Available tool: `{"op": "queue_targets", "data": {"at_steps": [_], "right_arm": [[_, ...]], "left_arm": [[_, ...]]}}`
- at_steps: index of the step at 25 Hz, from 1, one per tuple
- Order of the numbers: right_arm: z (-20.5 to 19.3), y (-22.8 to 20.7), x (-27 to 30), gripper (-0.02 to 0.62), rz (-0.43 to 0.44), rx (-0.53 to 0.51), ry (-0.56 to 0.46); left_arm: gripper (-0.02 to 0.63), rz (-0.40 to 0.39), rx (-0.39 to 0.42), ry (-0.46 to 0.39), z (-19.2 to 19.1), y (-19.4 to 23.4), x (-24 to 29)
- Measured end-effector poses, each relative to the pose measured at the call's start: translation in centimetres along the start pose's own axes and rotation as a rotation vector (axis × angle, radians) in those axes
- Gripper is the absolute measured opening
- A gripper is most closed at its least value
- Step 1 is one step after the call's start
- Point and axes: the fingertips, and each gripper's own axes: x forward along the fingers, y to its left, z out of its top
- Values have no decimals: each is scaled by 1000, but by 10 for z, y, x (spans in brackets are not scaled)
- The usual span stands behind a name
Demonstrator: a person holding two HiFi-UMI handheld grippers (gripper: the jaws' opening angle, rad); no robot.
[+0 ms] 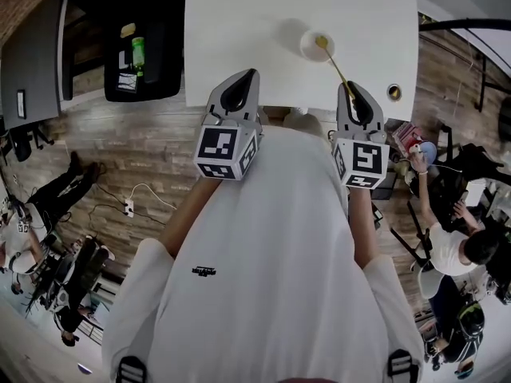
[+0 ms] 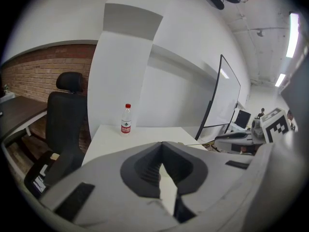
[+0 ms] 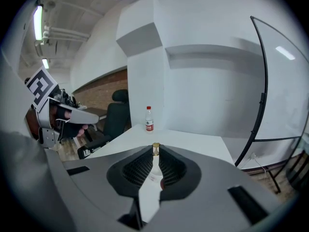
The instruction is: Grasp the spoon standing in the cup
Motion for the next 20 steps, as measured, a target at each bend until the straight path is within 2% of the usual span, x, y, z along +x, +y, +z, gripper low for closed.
{"op": "queue_targets", "data": {"at_steps": [8,20], "right_arm": [[4,-5,-4,41,-23,6,-12],[0,-5,-5,41,1,8,1]], "left_arm": [[-5,-12,8,-8,4,-1,3],[-5,-5,21,-14,9,-8,4]]}}
